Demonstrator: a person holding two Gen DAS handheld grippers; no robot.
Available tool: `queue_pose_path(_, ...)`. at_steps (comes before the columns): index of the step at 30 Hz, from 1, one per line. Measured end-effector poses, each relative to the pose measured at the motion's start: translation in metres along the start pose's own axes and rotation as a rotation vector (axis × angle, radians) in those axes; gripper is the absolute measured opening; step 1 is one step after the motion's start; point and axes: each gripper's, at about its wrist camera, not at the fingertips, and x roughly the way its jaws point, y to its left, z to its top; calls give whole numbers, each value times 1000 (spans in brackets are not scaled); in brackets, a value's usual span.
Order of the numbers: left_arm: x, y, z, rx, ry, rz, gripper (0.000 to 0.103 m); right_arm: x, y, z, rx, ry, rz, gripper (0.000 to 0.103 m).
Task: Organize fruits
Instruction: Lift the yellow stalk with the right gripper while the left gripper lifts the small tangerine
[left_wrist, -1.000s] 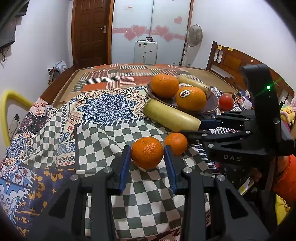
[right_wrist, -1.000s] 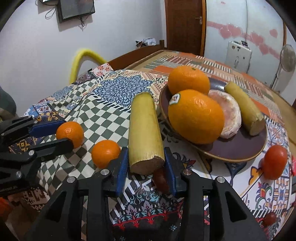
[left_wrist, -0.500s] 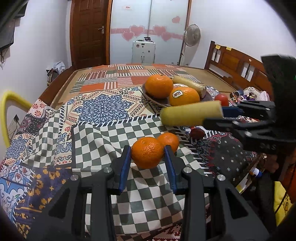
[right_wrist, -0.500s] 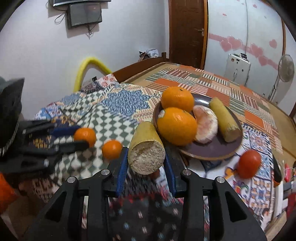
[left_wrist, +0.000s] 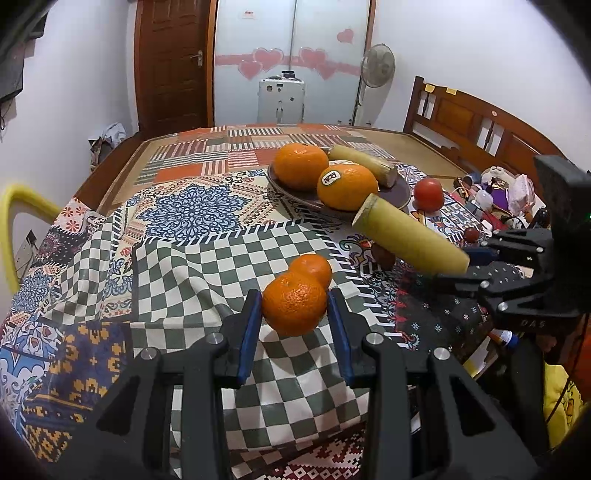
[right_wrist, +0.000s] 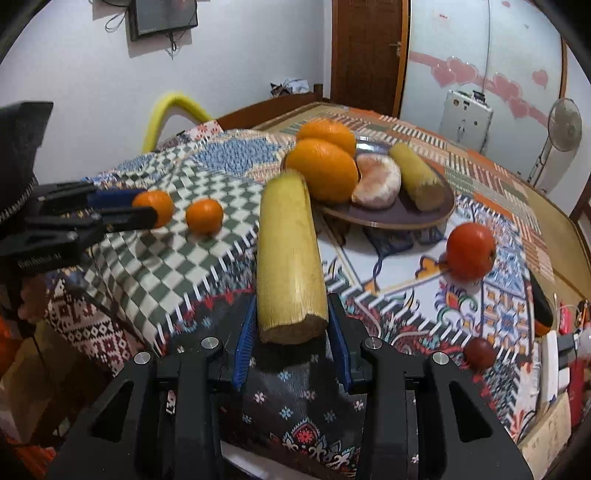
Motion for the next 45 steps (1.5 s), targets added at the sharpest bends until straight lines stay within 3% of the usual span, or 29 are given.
queue_pose_path(6, 4, -1, -1, -4, 8, 0, 36, 0, -1, 1, -11, -9, -7, 35)
queue_pose_path(10, 7, -2, -1, -3, 13, 0, 36, 3, -3, 10, 6, -32, 1, 43)
queue_pose_path(23, 12, -2, 2, 1, 18, 2, 36, 34, -8, 40, 47, -26, 45, 46)
queue_pose_path(33, 8, -5, 7, 4, 7, 5, 36, 28, -11, 39, 52, -17, 81, 32)
queue_pose_path(40, -4, -19, 10, 21, -15, -11, 36, -4, -24, 12, 38, -18, -23, 31)
queue_pose_path(45, -5, -30, 13, 28, -22, -24, 36, -9, -33, 8, 45, 7, -30, 32)
